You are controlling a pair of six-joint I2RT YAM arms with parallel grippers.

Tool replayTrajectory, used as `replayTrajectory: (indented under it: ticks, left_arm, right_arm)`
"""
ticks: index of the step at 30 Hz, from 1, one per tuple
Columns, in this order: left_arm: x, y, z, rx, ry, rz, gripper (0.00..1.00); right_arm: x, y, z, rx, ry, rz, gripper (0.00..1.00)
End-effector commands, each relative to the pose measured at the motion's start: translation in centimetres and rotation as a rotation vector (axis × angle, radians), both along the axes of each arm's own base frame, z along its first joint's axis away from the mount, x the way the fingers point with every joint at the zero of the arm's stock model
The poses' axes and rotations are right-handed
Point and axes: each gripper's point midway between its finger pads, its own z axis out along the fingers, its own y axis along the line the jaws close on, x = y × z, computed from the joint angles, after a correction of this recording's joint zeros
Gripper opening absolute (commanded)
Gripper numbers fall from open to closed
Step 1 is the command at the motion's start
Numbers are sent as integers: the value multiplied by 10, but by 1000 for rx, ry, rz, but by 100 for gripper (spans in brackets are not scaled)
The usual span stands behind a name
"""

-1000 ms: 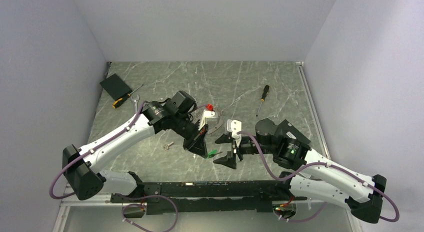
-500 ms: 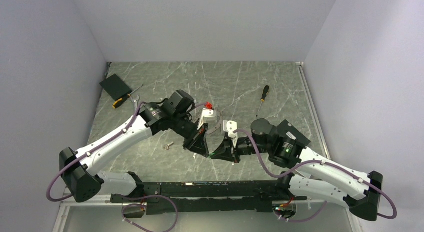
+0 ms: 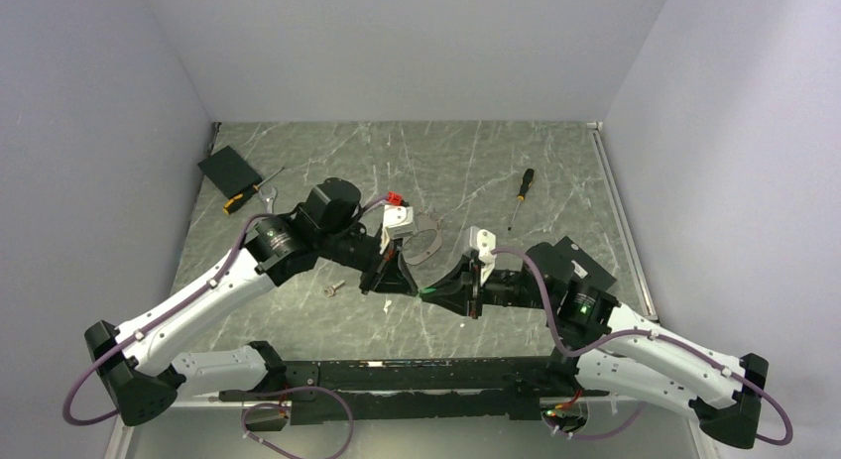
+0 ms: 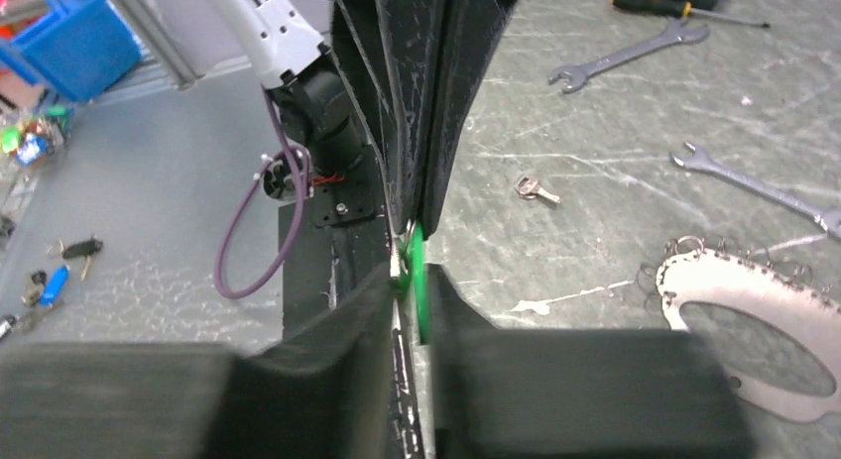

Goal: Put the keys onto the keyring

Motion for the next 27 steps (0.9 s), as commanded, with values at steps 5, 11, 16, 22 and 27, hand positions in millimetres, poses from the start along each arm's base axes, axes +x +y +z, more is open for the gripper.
replayTrajectory:
  ticks: [5, 11, 16, 22, 27]
  left_arm:
    - [26, -8, 44, -150, -103, 157, 0]
    - [27, -11, 47, -143, -96, 152, 0]
    - [30, -13, 46, -143, -92, 159, 0]
    - [24, -14, 47, -158, -91, 122, 0]
    - [7, -12, 47, -153, -73, 11, 0]
  right_arm:
    - [14, -7, 3, 3, 80, -126, 70]
    - [17, -21, 24, 23, 46, -181, 79]
    - [18, -34, 51, 85, -4, -220, 73]
    - [14, -35, 56, 76, 9, -204, 59]
    - [22, -46, 66, 76, -50, -264, 62]
